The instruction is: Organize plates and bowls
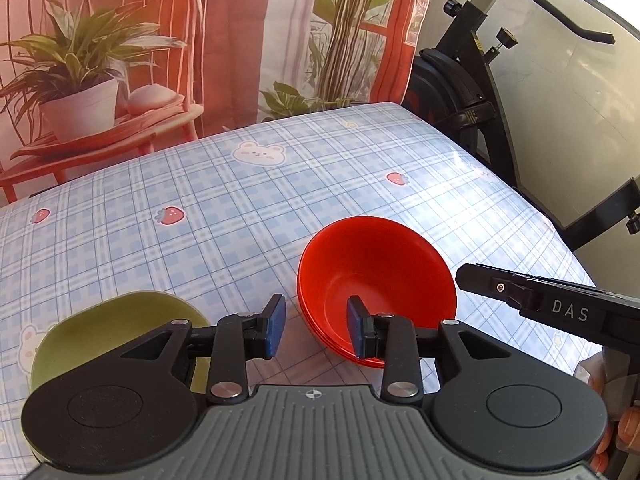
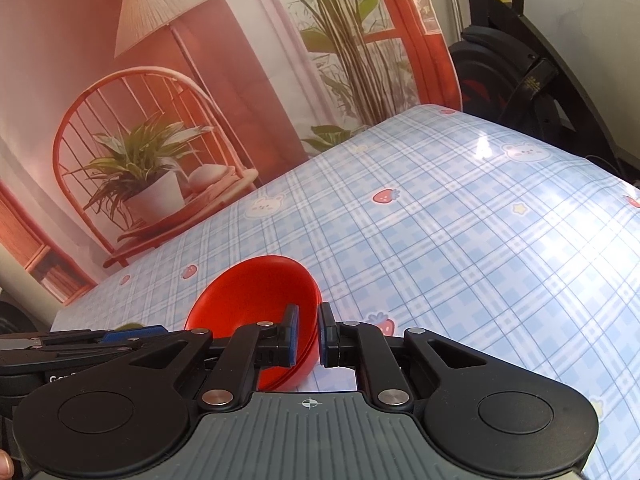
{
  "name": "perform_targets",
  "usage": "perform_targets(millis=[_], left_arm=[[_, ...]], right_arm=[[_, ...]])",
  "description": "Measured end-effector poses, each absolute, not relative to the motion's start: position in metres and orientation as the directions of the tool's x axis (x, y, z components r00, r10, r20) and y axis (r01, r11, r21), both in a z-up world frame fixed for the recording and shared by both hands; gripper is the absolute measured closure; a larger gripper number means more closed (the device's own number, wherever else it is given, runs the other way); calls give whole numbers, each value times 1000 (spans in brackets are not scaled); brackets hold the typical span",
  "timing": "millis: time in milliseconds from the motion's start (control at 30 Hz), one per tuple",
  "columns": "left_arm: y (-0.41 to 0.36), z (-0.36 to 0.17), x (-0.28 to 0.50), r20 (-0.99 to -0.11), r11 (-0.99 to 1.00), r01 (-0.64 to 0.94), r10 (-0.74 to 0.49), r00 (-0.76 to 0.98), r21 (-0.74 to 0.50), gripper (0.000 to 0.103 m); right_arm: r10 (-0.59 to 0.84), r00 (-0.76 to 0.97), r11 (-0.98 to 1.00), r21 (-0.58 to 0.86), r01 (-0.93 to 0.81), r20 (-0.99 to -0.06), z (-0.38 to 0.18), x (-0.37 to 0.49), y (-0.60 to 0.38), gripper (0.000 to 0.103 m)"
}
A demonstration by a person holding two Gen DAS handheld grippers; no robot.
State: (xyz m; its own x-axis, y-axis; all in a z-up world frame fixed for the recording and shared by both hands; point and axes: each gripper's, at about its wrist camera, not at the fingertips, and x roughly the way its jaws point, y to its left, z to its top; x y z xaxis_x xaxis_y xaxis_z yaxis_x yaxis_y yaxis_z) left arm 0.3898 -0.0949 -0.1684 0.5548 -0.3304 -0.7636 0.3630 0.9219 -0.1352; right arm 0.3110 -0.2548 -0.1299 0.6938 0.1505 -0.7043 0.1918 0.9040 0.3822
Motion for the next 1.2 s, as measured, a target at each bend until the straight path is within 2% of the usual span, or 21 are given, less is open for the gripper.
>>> perform_targets(millis=[267, 733, 800, 867, 1200], left_arm=[[-99, -178, 393, -769, 925, 340, -338, 543, -167, 68], [-99, -194, 405, -781, 926, 314, -353, 515, -211, 69], [-97, -195, 406, -780, 928, 300, -352, 518, -221, 71], [-99, -196, 405, -781, 931, 292, -345, 521, -216, 80], [-95, -196, 397, -771, 933, 262, -352, 531, -246, 87]], right_arm=[[138, 681, 904, 372, 209, -719, -139, 313, -256, 84], [176, 666, 896, 399, 197, -725, -152, 321, -248, 83], [175, 669, 896, 399, 197, -723, -152, 322, -248, 84], [166, 671, 902, 387, 192, -722, -151, 321, -247, 84], [171, 667, 896, 396, 200, -726, -155, 321, -247, 92]])
